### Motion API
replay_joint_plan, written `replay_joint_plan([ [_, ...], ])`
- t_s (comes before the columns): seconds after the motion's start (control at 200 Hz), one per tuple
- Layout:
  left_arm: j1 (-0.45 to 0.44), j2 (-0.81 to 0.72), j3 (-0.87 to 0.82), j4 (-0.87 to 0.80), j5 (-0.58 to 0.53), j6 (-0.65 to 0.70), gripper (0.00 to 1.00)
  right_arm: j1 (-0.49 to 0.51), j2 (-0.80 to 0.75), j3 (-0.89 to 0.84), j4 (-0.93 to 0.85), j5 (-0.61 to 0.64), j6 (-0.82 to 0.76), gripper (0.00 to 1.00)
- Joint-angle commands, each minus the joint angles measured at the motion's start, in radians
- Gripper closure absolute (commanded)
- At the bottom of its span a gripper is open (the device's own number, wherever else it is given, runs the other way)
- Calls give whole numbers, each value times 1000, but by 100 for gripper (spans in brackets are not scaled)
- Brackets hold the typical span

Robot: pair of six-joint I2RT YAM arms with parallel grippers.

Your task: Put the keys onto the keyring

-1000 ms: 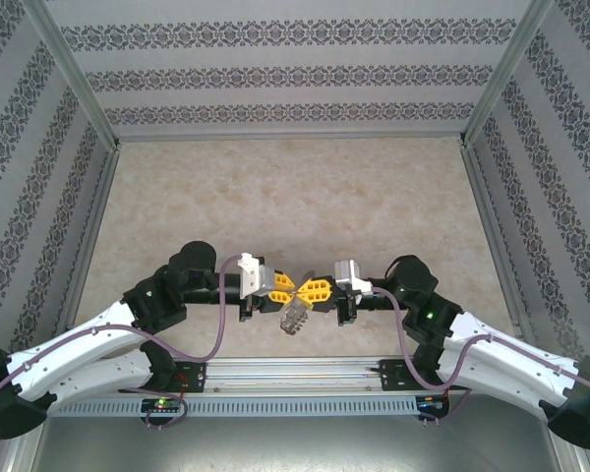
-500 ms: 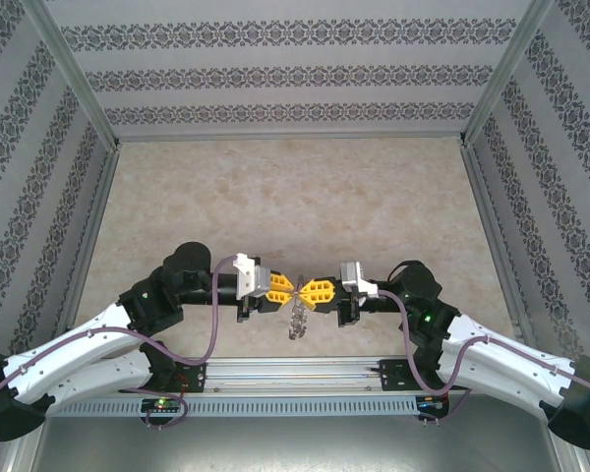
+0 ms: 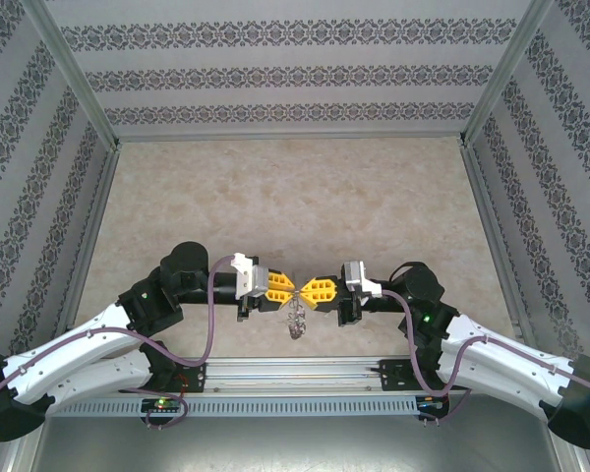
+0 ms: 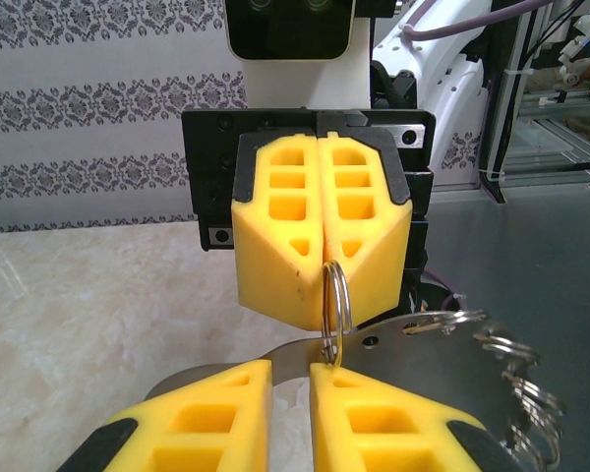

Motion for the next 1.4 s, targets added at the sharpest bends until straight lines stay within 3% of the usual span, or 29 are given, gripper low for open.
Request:
replay_joint_plan([
  [0.0,-15,-24,43,56,27,-3,81,-4,-17,-20,44,-1,9,100],
  [0.704,-15,-17,29,135,77,-5,76,-19,67,-5,170,-5,72,100],
  [1.394,-16,-10,30,162,80,-6,73,-34,32,-29,201,20,100,100],
])
